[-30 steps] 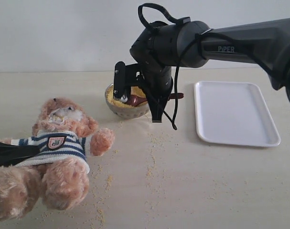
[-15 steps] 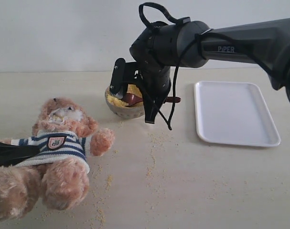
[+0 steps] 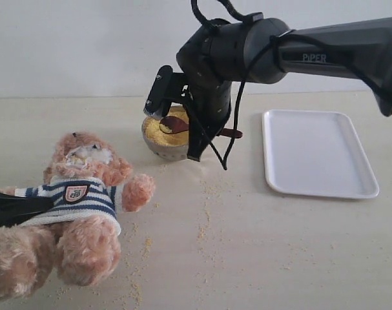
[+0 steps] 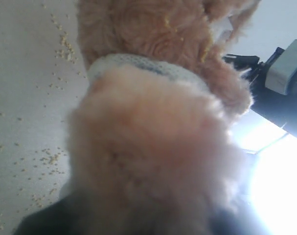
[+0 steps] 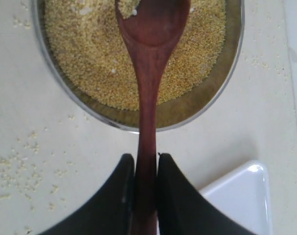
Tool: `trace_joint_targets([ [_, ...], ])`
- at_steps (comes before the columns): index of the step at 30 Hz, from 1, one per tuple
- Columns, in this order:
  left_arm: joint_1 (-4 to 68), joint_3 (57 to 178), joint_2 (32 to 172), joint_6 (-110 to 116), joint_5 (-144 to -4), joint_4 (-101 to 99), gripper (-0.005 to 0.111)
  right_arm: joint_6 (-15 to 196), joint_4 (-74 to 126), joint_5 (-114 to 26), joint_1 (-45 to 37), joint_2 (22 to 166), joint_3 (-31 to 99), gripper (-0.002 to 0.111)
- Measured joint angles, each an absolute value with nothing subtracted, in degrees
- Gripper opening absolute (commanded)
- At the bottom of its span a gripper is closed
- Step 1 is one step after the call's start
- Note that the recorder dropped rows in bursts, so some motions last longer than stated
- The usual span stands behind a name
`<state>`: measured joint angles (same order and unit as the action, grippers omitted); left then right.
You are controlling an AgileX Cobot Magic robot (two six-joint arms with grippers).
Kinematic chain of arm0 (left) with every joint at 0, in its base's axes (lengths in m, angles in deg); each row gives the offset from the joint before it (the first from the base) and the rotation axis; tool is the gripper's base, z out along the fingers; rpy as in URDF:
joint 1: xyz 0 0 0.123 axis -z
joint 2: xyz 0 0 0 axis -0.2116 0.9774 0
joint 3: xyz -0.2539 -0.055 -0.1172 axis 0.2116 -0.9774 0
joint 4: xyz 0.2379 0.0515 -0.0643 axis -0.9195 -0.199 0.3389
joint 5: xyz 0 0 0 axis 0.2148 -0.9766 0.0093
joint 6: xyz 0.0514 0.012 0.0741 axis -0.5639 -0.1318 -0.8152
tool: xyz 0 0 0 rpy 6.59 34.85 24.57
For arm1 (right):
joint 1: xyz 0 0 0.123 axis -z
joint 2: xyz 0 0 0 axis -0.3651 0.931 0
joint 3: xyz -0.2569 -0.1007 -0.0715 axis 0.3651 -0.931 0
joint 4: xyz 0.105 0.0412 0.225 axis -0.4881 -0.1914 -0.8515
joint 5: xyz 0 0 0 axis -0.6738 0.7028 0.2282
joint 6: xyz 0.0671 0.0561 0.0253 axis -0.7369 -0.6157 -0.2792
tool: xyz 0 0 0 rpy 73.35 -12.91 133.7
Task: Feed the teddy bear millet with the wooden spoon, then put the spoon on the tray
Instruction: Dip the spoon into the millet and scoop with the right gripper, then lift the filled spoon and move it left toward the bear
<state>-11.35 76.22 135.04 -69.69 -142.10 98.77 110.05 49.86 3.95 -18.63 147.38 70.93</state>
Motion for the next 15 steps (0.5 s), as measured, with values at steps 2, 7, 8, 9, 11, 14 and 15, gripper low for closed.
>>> trace_joint_targets([
  [2,-11.35,76.22,135.04,-69.73,-142.10,98.77,0.005,108.98,49.04,4.98,-18.63,146.83,70.93,0.000],
  [7,-11.35,76.22,135.04,-69.83,-142.10,98.77,0.005,106.07,47.88,7.42,-18.63,146.26,70.93,0.000],
  [8,-11.35,76.22,135.04,-69.83,-142.10,98.77,0.005,105.95,47.31,7.84,-18.63,146.12,70.93,0.000],
  [9,-11.35,76.22,135.04,-69.83,-142.10,98.77,0.005,105.95,46.57,8.15,-18.63,146.00,70.93,0.000],
  [11,-11.35,76.22,135.04,-69.83,-142.10,98.77,0.005,106.07,45.09,8.72,-18.63,145.58,70.93,0.000],
  [14,-11.35,76.22,135.04,-69.83,-142.10,98.77,0.005,106.43,44.35,10.51,-18.63,144.80,70.93,0.000],
  [15,-11.35,76.22,135.04,-69.83,-142.10,98.77,0.005,106.30,44.05,11.06,-18.63,144.39,70.93,0.000],
])
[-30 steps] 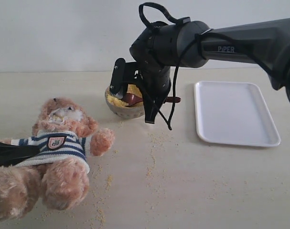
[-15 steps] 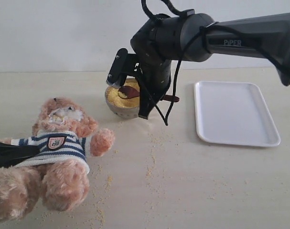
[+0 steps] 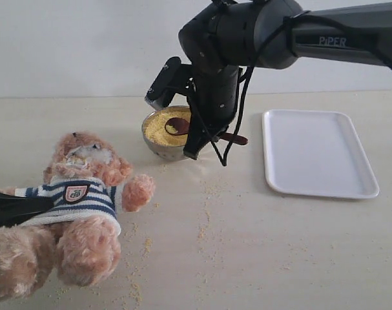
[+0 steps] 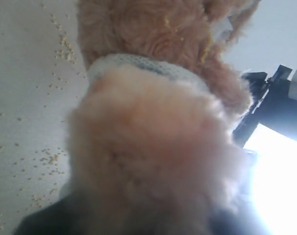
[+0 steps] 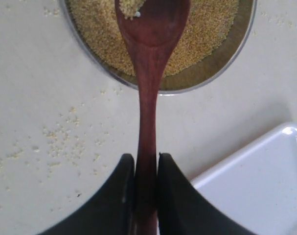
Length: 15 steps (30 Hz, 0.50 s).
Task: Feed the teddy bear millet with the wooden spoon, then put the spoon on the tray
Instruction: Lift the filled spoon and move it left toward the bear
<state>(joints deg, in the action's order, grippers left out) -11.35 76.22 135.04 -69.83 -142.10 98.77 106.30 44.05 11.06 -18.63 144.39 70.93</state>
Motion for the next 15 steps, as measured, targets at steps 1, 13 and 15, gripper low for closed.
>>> trace_joint_targets([
  [1,-11.35,76.22,135.04,-69.83,-142.10,98.77,0.005,106.13,43.60,11.43,-18.49,143.97,70.93,0.000],
  [13,-11.35,76.22,135.04,-69.83,-142.10,98.18,0.005,106.12,30.44,16.96,-13.52,139.20,70.93,0.000],
  [15,-11.35,76.22,135.04,-69.83,-142.10,97.97,0.005,106.12,28.25,17.28,-13.27,138.07,70.93,0.000],
])
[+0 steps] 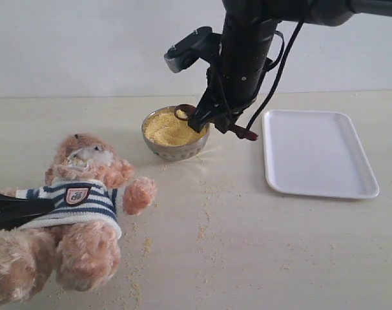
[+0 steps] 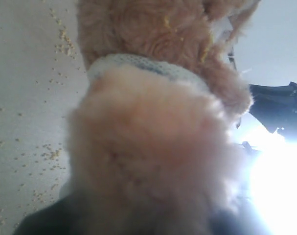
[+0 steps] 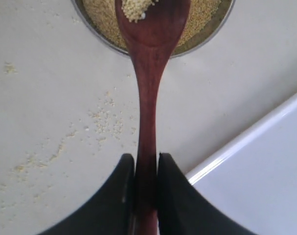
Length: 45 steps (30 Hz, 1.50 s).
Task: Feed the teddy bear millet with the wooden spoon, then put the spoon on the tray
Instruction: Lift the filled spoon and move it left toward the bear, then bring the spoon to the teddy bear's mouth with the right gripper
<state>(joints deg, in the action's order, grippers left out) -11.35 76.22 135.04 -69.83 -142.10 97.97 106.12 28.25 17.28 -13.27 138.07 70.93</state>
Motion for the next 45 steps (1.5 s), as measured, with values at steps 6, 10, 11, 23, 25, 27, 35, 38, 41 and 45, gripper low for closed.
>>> trace_joint_targets([
  [6,-11.35,76.22,135.04,-69.83,-142.10,97.72,0.005,106.12,24.23,18.79,-13.27,134.29,70.93,0.000],
  [10,-11.35,76.22,135.04,-69.83,-142.10,97.24,0.005,107.30,19.85,22.46,-13.27,132.48,70.93,0.000],
  [11,-11.35,76.22,135.04,-69.87,-142.10,96.98,0.005,107.44,18.64,22.97,-13.27,131.99,70.80,0.000],
  [23,-11.35,76.22,135.04,-68.87,-142.10,96.25,0.005,109.12,16.32,20.97,-20.14,127.94,65.20,0.000],
  [25,-11.35,76.22,135.04,-68.38,-142.10,96.25,0.005,109.12,16.09,20.25,-22.16,127.80,64.98,0.000],
  [27,-11.35,76.22,135.04,-68.28,-142.10,96.25,0.005,109.12,16.09,19.57,-23.64,127.80,64.85,0.000],
  [35,-11.35,76.22,135.04,-68.28,-142.10,96.25,0.005,109.12,16.33,17.97,-24.33,127.80,64.85,0.000],
  [38,-11.35,76.22,135.04,-68.28,-142.10,96.25,0.005,109.12,16.44,17.16,-24.33,127.80,64.85,0.000],
  [41,-11.35,76.22,135.04,-68.28,-142.10,96.25,0.005,109.23,17.57,15.80,-24.33,127.80,64.85,0.000],
  [45,-11.35,76.22,135.04,-68.17,-142.10,96.25,0.005,109.77,19.82,14.82,-24.33,127.80,64.85,0.000],
])
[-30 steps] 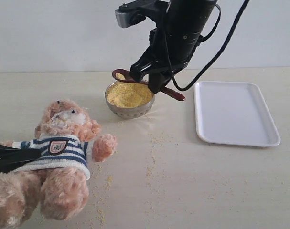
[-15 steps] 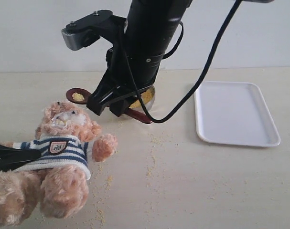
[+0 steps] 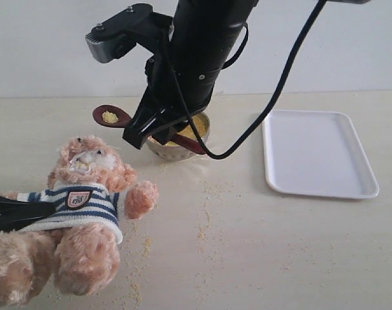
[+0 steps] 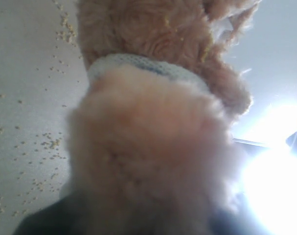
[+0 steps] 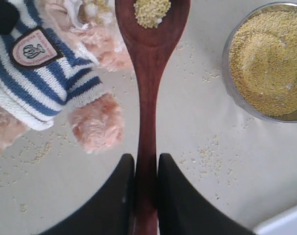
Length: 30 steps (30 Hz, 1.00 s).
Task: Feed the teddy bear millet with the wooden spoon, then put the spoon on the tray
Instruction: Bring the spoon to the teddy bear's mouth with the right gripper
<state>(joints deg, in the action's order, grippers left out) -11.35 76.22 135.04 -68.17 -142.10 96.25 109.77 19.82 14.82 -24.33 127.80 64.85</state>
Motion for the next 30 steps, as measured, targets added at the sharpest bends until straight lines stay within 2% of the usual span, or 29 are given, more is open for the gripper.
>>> trace_joint_targets([
  [13,-11.35,76.22,135.04,-68.18,-142.10,96.25,0.005,111.51,24.30,12.49,-30.50,127.80,64.85,0.000],
  [30,-11.35,76.22,135.04,-68.18,-142.10,96.48,0.005,118.04,29.12,8.84,-30.48,133.04,64.85,0.000],
])
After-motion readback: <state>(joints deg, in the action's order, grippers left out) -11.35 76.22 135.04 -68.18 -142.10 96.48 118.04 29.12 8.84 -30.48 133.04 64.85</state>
